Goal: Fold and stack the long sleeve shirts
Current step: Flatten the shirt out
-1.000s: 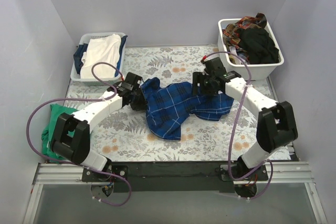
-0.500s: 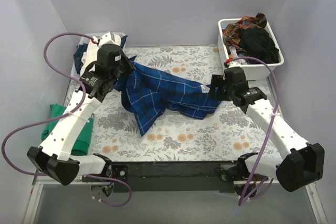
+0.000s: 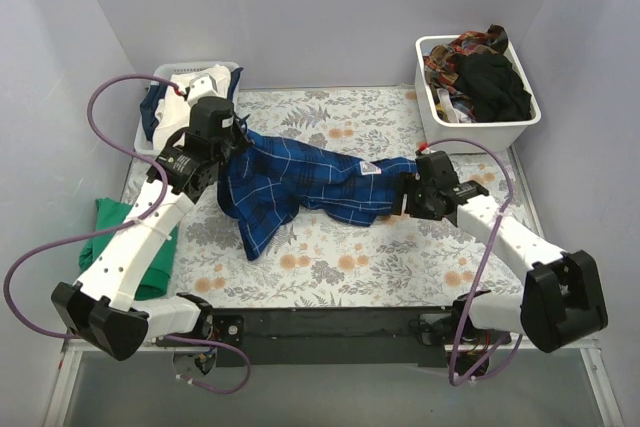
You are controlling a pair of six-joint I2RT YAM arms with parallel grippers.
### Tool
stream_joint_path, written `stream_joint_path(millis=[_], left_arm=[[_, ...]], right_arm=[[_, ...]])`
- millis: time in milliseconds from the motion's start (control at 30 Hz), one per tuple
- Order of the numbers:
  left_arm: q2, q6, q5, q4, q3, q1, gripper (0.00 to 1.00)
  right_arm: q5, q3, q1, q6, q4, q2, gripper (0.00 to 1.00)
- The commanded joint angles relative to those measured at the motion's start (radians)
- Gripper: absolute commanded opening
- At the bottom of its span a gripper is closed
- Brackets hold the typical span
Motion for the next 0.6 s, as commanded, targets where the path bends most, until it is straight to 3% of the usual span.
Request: stream_joint_path(millis=[0,67,167,567], left_arm=[[-0.029,-0.015,-0.019,0.008,-0.036,0.0,0.0],[-0.027,-0.014,-0.017,0.007,-0.037,-0.002,0.0],[-0.024,-0.011,-0.005,0.002,-0.045,0.0,0.0],[-0.037,-0.026,0.013,-0.01,-0.079,0.0,0.0]], right_arm=[[-0.059,0.024,-0.004,0.036,0.134,0.108,0.73],[-0.061,0.029,-0.004,0.039,0.187,0.157,0.62],[-0.067,0.046,-0.004,0.033,0.235,0.208,0.57],[-0.122,0.112,-0.005,0.036,0.338,0.355,0.57]])
